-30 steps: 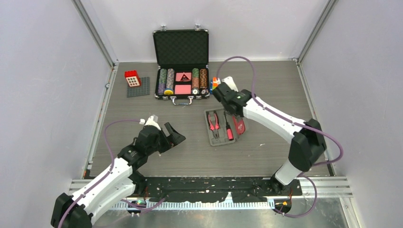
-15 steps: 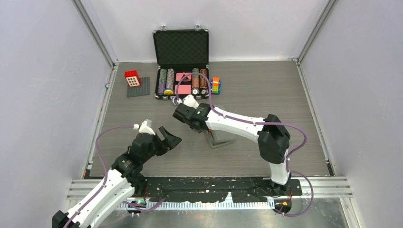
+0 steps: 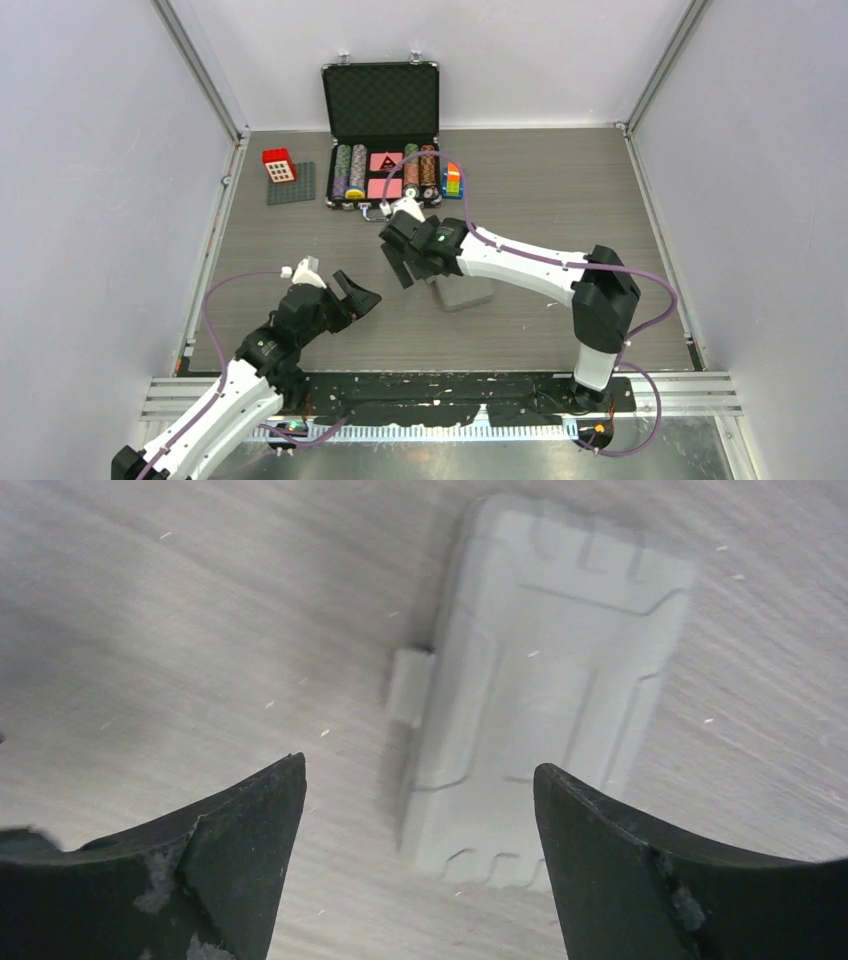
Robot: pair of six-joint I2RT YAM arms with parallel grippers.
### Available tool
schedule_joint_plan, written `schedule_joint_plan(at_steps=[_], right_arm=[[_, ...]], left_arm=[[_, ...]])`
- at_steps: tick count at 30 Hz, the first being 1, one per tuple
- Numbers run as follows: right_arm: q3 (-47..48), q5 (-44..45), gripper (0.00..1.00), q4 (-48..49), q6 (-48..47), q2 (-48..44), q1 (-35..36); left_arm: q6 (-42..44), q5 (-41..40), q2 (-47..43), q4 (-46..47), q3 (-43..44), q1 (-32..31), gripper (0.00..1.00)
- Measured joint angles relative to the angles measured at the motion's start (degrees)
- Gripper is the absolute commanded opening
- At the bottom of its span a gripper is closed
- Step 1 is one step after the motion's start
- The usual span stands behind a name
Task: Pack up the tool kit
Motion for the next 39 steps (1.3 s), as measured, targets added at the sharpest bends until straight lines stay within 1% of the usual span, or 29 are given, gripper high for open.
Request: schedule_joint_plan(at_steps=[1, 2, 6, 9, 15, 16, 21, 24, 29, 34, 36, 37, 38, 39], right_arm=[[-0.28, 0.63, 0.97, 0.33, -0.26, -0.31, -0.96], [-0.44, 1.11, 0.98, 0.50, -0.55, -0.37, -1.68], [-0.70, 2.91, 0.95, 1.31, -1.88, 1.03, -4.48], [-0.66, 3.87, 0.95, 1.86, -2.43, 3.41, -5.01], [-0.13, 4.81, 0.95, 2.16, -3.23, 11.67, -5.20], [0.13, 6.54, 0.95, 1.99, -3.74, 12.44, -5.18], [0.59, 7.65, 0.97, 2.03, -3.74, 13.18, -5.40], [0.92, 9.31, 0.99, 2.10, -3.56, 14.21, -5.05], [0.76, 13.40, 1.00, 2.38, -3.82, 15.91, -3.52], [-0.50, 17.20, 0.86, 3.26, -3.41, 16.76, -2.23], [-1.18, 18.10, 0.78, 3.93, -3.17, 16.76, -1.84], [-1.46, 18.64, 0.72, 4.24, -3.17, 16.81, -1.57], [-1.68, 19.21, 0.69, 4.57, -3.19, 16.92, -1.29], [-1.84, 19.78, 0.62, 4.76, -3.39, 17.18, -1.03]], left_arm=[[0.00, 0.02, 0.98, 0.02, 0.02, 0.00, 0.84], [0.00, 0.31, 1.97, 0.07, 0.04, 0.00, 0.84], [0.02, 1.38, 4.52, 0.63, 0.31, 0.00, 0.84], [0.04, 1.77, 5.33, 1.25, 0.42, 0.00, 0.84], [0.07, 1.99, 5.97, 1.66, 0.83, 0.00, 0.84], [0.07, 1.99, 6.12, 1.79, 0.87, 0.00, 0.84], [0.09, 2.16, 6.84, 2.58, 0.92, 0.00, 0.84], [0.09, 2.38, 7.17, 2.80, 0.94, 0.00, 0.84], [0.09, 2.47, 7.26, 2.99, 0.94, 0.00, 0.84], [0.09, 2.51, 6.91, 3.02, 0.94, 0.00, 0.84], [0.09, 2.51, 6.43, 3.02, 0.94, 0.00, 0.84], [0.09, 2.49, 6.16, 3.02, 0.94, 0.00, 0.84], [0.09, 2.49, 5.92, 3.02, 0.94, 0.00, 0.84], [0.09, 2.49, 5.70, 2.99, 0.94, 0.00, 0.83]])
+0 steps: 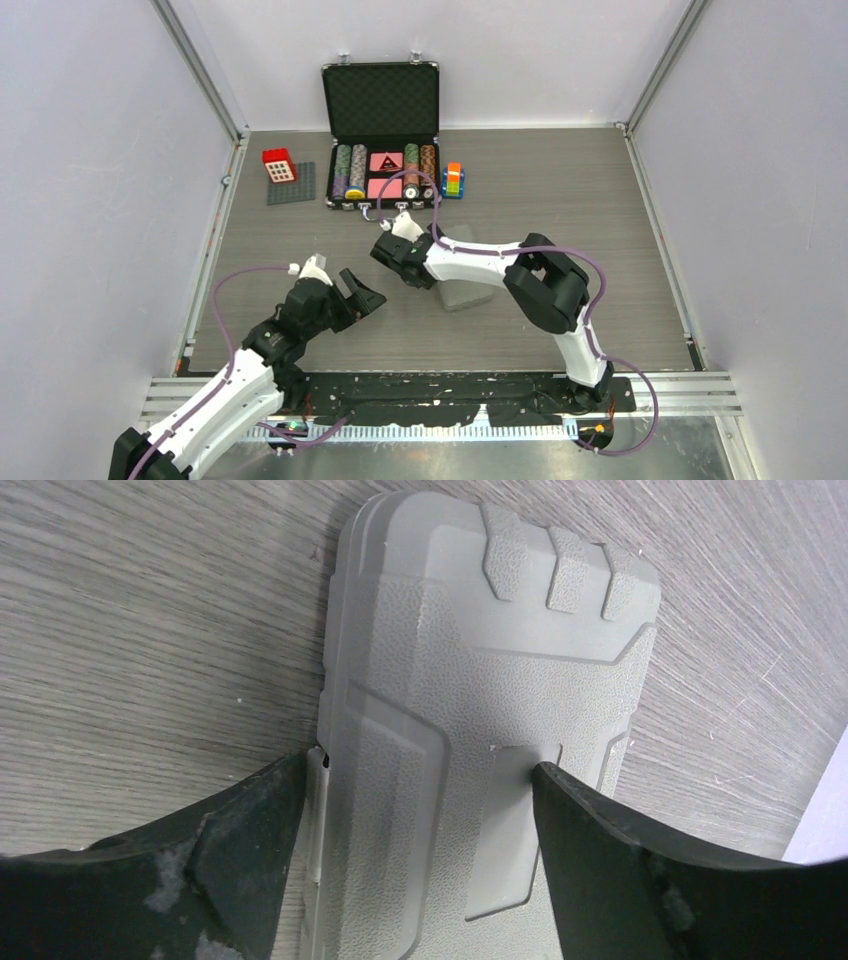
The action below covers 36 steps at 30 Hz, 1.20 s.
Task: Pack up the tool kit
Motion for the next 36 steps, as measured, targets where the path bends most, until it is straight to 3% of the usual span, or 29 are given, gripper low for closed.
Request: schedule_joint_plan(at_steps=[7, 11, 15, 19, 27, 30, 33, 36], right_arm=[[-1.27, 6.62, 0.47, -0.04, -0.48, 1.60, 0.17], [-1.40, 9.53, 0.56, 0.00, -0.87, 2.84, 0.31], [-2.34, 8.70, 0.72, 1.20, -1.73, 0.50, 0.15], [-2.51, -1.01, 0.83, -0.68, -2.69, -3.82, -1.95], [-1.62, -19.91, 0.85, -3.63, -3.48, -17.18, -10.21], [-2.99, -24.94, 0.83, -1.64, -3.69, -23.45, -16.15], [-7.37, -31.32, 0.81, 2.27, -3.58, -27.45, -24.70], [-12.48, -38.27, 0.78, 5.46, -2.91, -27.76, -32.24]], left_arm=[[-0.02, -0.07, -1.40, -0.11, 0.00, 0.00, 0.83], [0.00, -0.07, -1.99, -0.28, 0.00, 0.00, 0.83], [-0.02, -0.09, -2.10, -0.46, 0.00, 0.00, 0.82], [-0.09, -0.02, 0.98, 0.20, 0.24, 0.00, 0.71], [-0.09, 3.17, 19.74, 5.60, 8.79, -0.11, 0.44], [-0.17, 4.90, 27.50, 8.44, 13.68, -0.98, 0.33], [-0.59, 6.60, 36.52, 11.32, 19.47, -2.67, 0.16], [-1.77, 7.54, 43.58, 13.97, 23.28, -4.15, 0.09]])
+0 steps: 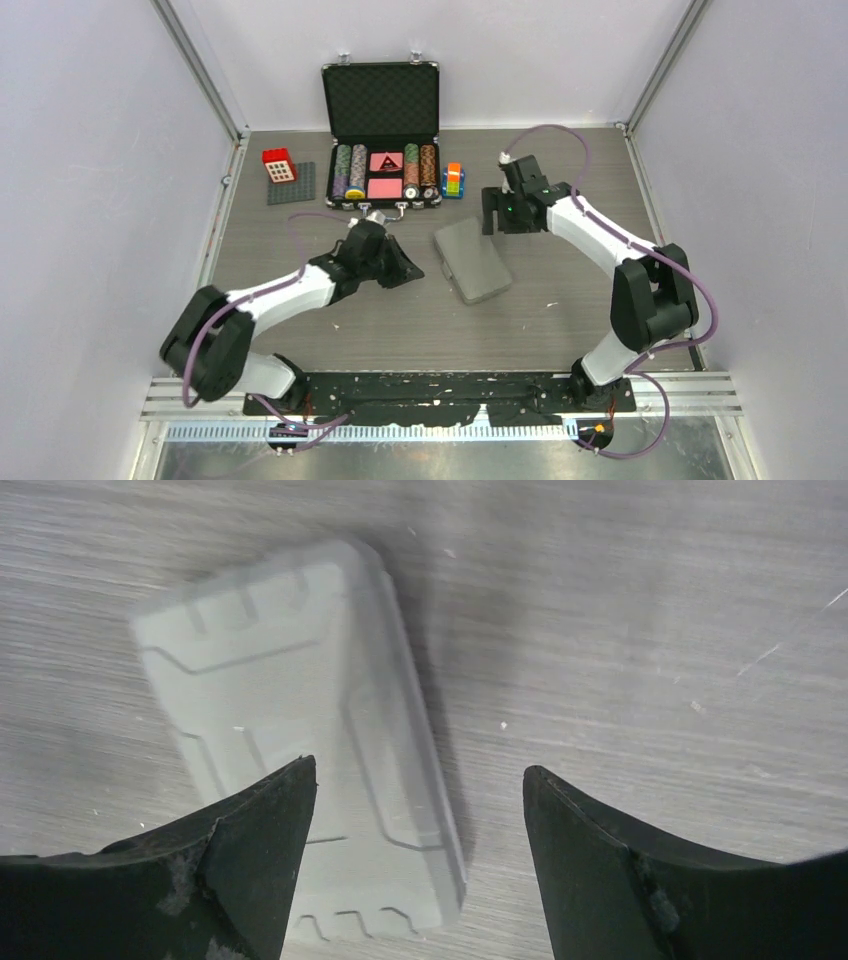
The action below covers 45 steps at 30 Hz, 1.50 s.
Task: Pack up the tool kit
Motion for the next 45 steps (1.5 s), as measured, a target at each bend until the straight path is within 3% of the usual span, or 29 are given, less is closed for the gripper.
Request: schedule_joint_plan(at_steps=[4, 14, 22, 36, 45], right_arm=[[-6.14, -9.84, 0.77, 4.13, 2.27, 1.79, -7.02], [-10.47, -24.74, 0.74, 14.19, 7.23, 6.51, -11.47], [-12.35, -29.16, 0.66, 18.03, 9.20, 8.00, -11.45], [-18.84, -34.75, 0.40, 29.68, 14.36, 8.17, -13.35], [-26.91, -32.26, 0.42, 47.10, 20.74, 7.04, -12.46]], left_arm=[[-1.44, 1.05, 9.22, 1.68, 5.40, -1.38, 0.06], [-2.93, 1.84, 23.04, 2.10, 13.62, -2.40, 0.00], [-3.02, 1.81, 27.93, 1.38, 16.50, -2.47, 0.00], [-2.60, 2.27, 31.76, -2.49, 21.99, -2.99, 0.00], [-2.97, 0.94, 31.41, -2.36, 21.70, -3.50, 0.00]])
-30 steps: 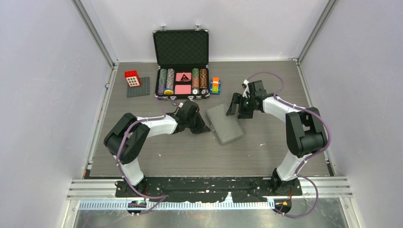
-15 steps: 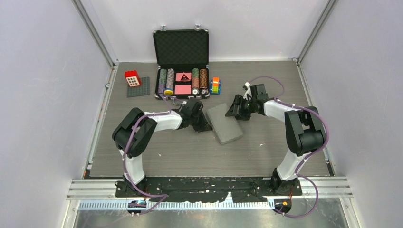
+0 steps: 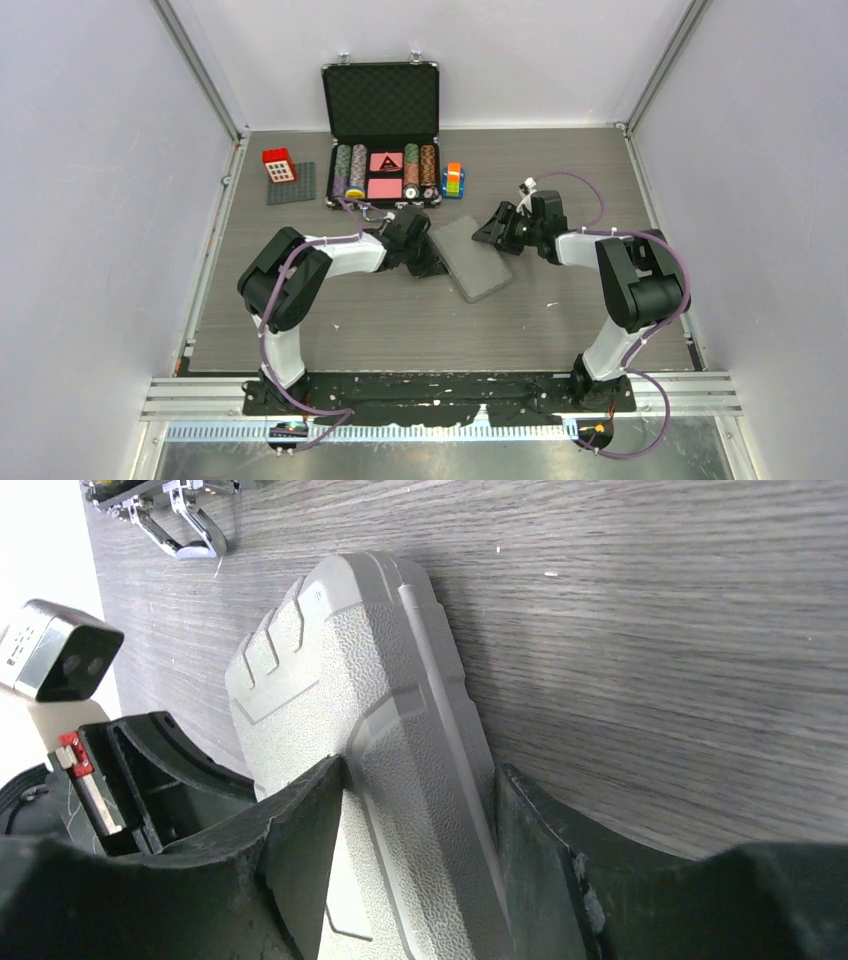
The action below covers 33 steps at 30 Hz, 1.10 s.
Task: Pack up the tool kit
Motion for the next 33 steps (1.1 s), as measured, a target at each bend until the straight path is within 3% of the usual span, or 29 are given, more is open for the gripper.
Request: schedule_joint_plan(at_steps=[5, 11, 16, 21, 28, 33], right_arm=[[0.70, 3.85, 0.62, -4.59, -0.42, -2.69, 1.49], [7.06, 11.10, 0.78, -23.23, -6.32, -7.82, 3.32], [8.79, 20.11, 0.92, -32.11, -10.64, -18.32, 2.86], [9.01, 31.76, 0.98, -38.16, -14.03, -35.10, 2.62], [9.49, 44.68, 0.95, -43.45, -17.33, -58.97, 2.60], [9.29, 50.10, 0.95, -45.38, -19.28, -70.47, 2.60]], left_arm=[[0.48, -3.98, -3.30, 3.28, -4.59, -1.55, 0.17], [2.36, -8.55, -11.06, 2.67, -10.88, -1.60, 0.45], [6.45, -15.15, -23.28, -2.86, -13.62, -1.05, 0.64], [14.51, -23.96, -40.98, -11.04, -13.64, -0.85, 0.97], [28.70, -37.24, -65.70, -23.89, -11.52, -0.85, 1.00], [36.59, -45.51, -82.49, -29.24, -10.88, -0.85, 1.00]])
